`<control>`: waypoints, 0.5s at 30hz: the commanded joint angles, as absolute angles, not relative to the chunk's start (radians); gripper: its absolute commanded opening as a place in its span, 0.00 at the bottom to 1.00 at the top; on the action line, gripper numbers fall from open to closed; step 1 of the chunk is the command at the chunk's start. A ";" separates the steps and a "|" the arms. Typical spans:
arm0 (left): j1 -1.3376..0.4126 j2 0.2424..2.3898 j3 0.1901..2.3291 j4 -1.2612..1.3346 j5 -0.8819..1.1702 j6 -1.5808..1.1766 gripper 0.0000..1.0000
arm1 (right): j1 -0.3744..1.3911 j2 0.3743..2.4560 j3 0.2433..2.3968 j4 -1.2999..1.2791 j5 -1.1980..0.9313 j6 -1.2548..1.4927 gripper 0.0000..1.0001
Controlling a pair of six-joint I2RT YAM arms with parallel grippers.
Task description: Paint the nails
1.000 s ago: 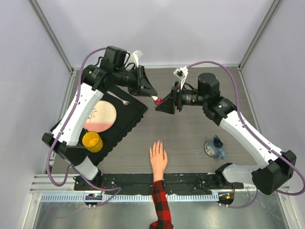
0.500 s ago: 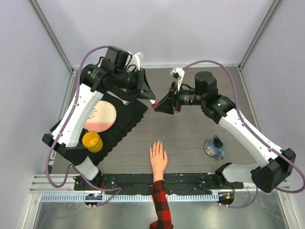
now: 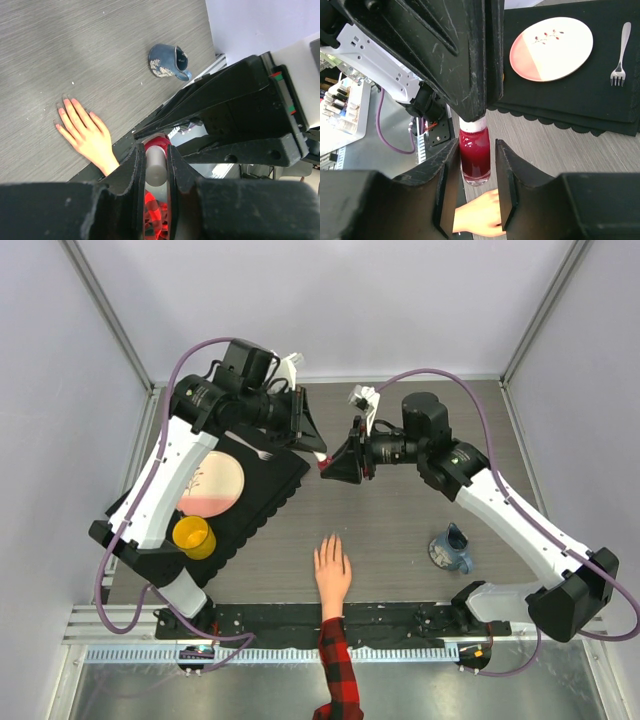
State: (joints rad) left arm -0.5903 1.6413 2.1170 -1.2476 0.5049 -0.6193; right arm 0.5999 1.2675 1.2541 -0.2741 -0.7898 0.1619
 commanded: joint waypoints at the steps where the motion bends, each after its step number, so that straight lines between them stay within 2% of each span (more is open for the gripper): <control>1: -0.598 1.640 2.154 -1.250 0.518 -0.611 0.00 | 0.617 1.276 1.302 -0.255 -0.776 0.146 0.38; 4: -0.598 1.637 2.152 -1.247 0.515 -0.612 0.00 | 0.623 1.278 1.301 -0.256 -0.770 0.144 0.35; 7: -0.598 1.635 2.152 -1.247 0.515 -0.612 0.00 | 0.629 1.290 1.307 -0.271 -0.776 0.124 0.01; 8: -0.598 1.634 2.154 -1.247 0.515 -0.611 0.00 | 0.632 1.289 1.308 -0.273 -0.769 0.124 0.01; 12: -0.598 1.563 2.108 -1.165 0.473 -0.586 0.46 | 0.640 1.247 1.258 -0.169 -0.704 0.178 0.01; 15: -0.597 1.396 1.946 -0.941 0.407 -0.558 0.58 | 0.641 1.227 1.246 -0.102 -0.729 0.264 0.01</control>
State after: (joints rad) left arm -0.5945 1.6020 2.0621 -1.1858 0.4675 -0.5980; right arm 0.6346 1.2804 1.2560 -0.2512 -0.7376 0.1642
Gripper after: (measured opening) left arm 0.527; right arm 0.278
